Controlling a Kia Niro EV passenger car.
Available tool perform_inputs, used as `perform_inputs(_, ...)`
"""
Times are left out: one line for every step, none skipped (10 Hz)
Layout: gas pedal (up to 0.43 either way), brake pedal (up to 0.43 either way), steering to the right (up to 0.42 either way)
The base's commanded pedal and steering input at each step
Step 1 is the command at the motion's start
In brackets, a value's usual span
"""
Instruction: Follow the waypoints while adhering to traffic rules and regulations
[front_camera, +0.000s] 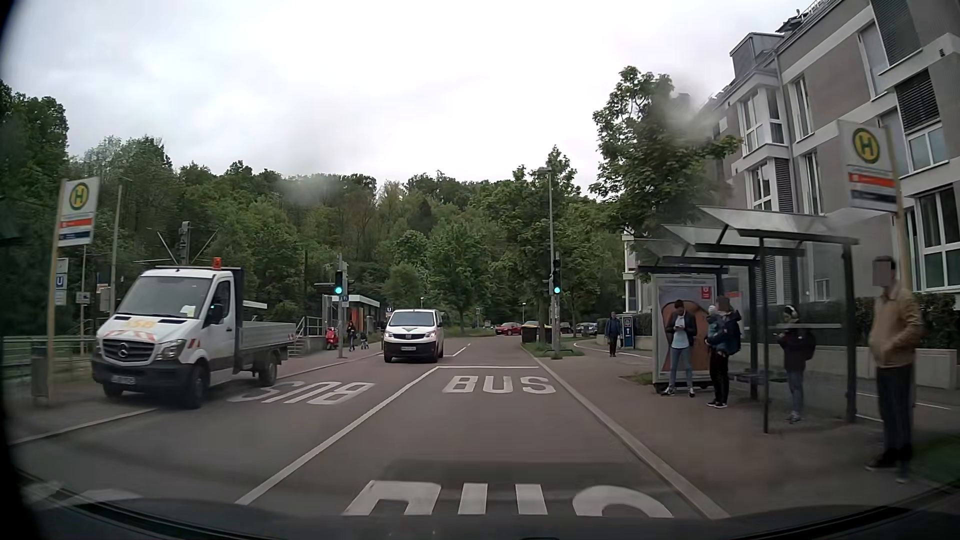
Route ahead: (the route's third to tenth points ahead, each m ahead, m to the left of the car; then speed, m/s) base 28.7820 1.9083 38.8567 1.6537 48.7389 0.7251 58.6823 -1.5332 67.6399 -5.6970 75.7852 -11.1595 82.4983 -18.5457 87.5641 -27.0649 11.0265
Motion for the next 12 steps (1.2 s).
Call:
perform_inputs(0.067,0.000,0.005)
perform_inputs(0.067,0.000,0.005)
perform_inputs(0.067,0.000,0.005)
perform_inputs(0.067,0.000,0.001)
perform_inputs(0.067,0.000,-0.007)
perform_inputs(0.067,0.000,-0.016)
perform_inputs(0.067,0.000,-0.016)
perform_inputs(0.079,0.000,-0.017)
perform_inputs(0.079,0.000,-0.017)
perform_inputs(0.079,0.000,-0.017)
perform_inputs(0.079,0.000,-0.017)
perform_inputs(0.079,0.000,-0.016)
